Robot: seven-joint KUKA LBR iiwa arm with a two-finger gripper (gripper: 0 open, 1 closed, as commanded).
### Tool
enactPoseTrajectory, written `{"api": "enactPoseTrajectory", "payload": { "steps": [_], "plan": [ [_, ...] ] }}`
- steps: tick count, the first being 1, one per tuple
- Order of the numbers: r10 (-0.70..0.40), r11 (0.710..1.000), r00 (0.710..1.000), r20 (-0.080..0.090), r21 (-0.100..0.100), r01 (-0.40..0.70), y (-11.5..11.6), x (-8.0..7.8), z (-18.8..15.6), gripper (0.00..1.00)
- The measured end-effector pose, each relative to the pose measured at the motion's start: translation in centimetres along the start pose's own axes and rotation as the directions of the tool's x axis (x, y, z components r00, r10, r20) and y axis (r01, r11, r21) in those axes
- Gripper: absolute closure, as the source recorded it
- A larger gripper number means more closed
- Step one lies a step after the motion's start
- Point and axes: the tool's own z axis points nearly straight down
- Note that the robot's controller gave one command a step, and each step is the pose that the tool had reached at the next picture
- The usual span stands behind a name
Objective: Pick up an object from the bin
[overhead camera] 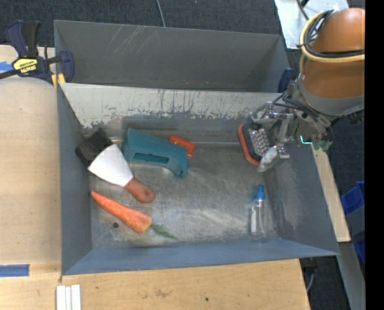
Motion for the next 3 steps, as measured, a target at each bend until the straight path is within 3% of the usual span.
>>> {"api": "enactPoseTrajectory", "payload": {
  "steps": [1,2,3],
  "plan": [
    [-0.002,1.000,1.000,0.008,0.001,0.002,0.0,-0.1,-0.5,0.00],
    [-0.047,0.999,0.999,0.013,0.002,0.047,-2.7,1.4,5.1,0.00],
    [-0.141,0.990,0.990,0.000,-0.002,0.141,-7.0,4.7,6.5,0.00]
  ]
}}
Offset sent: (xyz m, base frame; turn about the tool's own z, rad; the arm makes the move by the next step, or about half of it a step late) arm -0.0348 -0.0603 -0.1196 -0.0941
